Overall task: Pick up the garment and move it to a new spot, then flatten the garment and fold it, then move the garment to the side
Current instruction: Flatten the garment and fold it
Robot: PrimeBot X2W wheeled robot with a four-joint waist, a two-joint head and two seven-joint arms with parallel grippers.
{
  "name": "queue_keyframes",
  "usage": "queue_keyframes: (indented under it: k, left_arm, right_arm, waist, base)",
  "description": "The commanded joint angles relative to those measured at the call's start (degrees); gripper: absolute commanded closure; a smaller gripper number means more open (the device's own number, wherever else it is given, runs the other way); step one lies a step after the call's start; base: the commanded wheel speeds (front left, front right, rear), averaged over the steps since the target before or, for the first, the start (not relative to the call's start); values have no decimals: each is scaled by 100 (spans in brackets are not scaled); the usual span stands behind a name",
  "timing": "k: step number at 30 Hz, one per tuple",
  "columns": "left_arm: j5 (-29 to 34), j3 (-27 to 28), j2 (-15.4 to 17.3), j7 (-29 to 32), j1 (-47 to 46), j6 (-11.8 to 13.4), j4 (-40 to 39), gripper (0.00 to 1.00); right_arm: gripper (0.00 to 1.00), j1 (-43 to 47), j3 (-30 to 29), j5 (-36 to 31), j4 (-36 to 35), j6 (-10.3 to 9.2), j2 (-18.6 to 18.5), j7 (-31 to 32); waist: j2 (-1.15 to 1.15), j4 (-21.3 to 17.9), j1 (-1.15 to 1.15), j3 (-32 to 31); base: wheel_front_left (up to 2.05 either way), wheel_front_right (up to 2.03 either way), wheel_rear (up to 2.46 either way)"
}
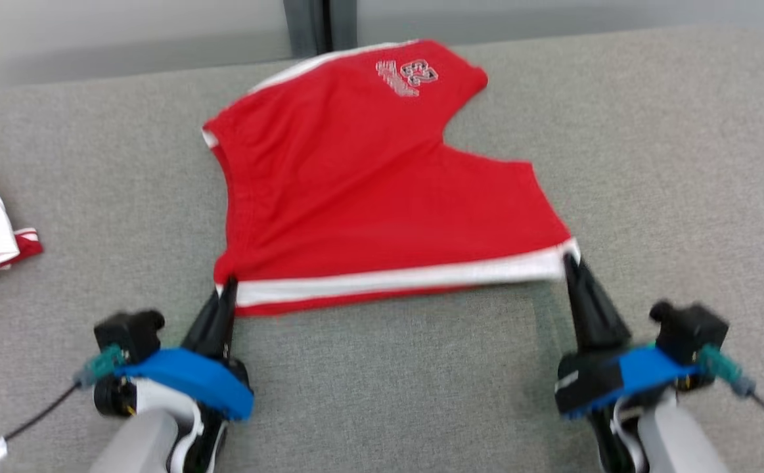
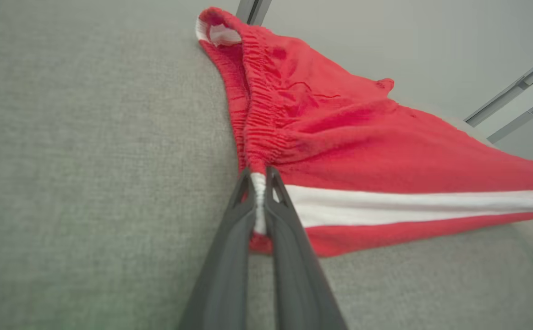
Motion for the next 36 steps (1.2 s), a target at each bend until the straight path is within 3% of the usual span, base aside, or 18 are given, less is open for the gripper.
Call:
queue_keyframes:
  k: [1, 13, 22, 31, 36]
  left_arm:
    - [-74, 48, -50, -13, 255, 17, 60, 100]
    - [90, 541, -530, -9, 1984, 14, -9, 100]
    - [188, 537, -570, -16, 2688, 14, -498, 100]
    - [610, 261, -342, -16, 2049, 13, -1502, 100]
    - [462, 169, -307, -16, 1459, 13, -2032, 100]
  right_arm:
    - [100, 243, 21, 73, 10, -1, -25, -20]
    - [100, 1864, 222, 224, 58, 0, -27, -22]
    - [100, 2676, 108, 370, -237, 0, -26, -21]
    - [100, 1805, -244, 268, -512, 0, -24, -21]
    - [100, 828, -446, 44, -324, 1, -23, -21]
  waist:
    - [0, -85, 2, -196]
    - [0, -87, 2, -1436]
    - [0, 47, 2, -1650]
    - [0, 402, 2, -1163]
    - [0, 656, 2, -869]
  base:
    - [0, 0, 0]
    - [0, 0, 0]
    - [0, 0, 0]
    - [0, 0, 0]
    - [0, 0, 0]
